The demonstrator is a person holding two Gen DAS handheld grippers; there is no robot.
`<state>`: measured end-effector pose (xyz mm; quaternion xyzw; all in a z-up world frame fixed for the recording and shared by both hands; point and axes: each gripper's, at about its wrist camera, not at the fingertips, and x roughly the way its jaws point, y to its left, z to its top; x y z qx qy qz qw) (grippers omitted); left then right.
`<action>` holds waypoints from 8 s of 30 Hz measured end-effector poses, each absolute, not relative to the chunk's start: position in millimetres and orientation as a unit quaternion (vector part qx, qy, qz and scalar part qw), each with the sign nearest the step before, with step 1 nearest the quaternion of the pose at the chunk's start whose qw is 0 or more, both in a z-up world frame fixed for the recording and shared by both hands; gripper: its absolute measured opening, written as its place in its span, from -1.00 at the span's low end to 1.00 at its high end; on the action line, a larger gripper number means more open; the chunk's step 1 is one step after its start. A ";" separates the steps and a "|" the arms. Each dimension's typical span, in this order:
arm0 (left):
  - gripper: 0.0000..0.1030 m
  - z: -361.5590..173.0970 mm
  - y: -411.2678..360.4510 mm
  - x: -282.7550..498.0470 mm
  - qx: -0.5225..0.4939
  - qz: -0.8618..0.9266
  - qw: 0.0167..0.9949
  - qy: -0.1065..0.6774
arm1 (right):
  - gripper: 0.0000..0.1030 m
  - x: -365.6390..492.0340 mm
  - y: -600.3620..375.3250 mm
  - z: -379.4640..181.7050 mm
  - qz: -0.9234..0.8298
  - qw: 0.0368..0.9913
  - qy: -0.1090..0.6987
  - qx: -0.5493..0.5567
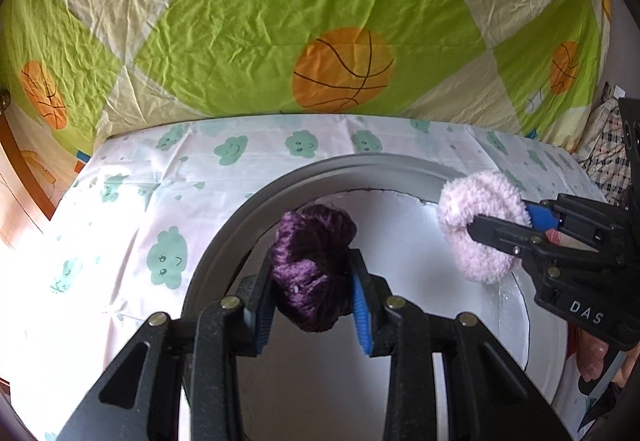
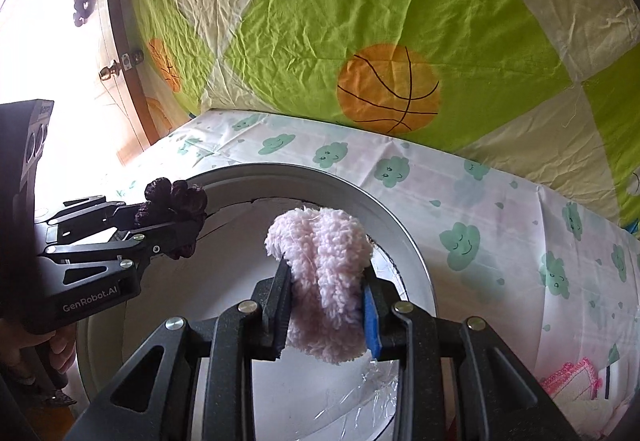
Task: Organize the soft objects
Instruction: 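Open both tools to drop the scrunchie and puff into the tin, then withdraw both open tools from the tin toward the remaining items, then grasp the clear plastic bag with the right tool while the left tool grasps the green tissue pack, then lift the tissue pack and plastic bag and carry both toward the tin, then move the green tissue pack over the tin with the left tool while the right tool holds the bag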
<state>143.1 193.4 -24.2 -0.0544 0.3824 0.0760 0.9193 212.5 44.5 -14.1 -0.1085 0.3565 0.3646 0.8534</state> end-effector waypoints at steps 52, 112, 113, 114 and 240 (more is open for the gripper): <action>0.79 -36.8 -52.2 45.6 0.029 -0.056 0.966 0.253 | 0.63 100.9 -251.8 -33.7 0.140 0.950 0.280 0.020; 0.23 -72.7 -121.9 113.3 0.097 -0.163 0.896 0.403 | -0.06 124.3 -263.4 -66.2 0.119 0.921 0.370 0.006; 0.23 -75.1 -122.2 115.4 0.096 -0.162 0.894 0.407 | -0.06 124.4 -262.9 -66.1 0.120 0.921 0.370 0.005; 0.21 -77.0 -122.8 117.3 0.096 -0.163 0.891 0.414 | -0.06 124.5 -263.0 -66.3 0.121 0.921 0.370 0.004; 0.05 -46.9 31.6 -6.0 -0.062 0.033 0.987 0.148 | -0.05 30.0 -154.0 -42.5 0.203 0.966 0.152 -0.047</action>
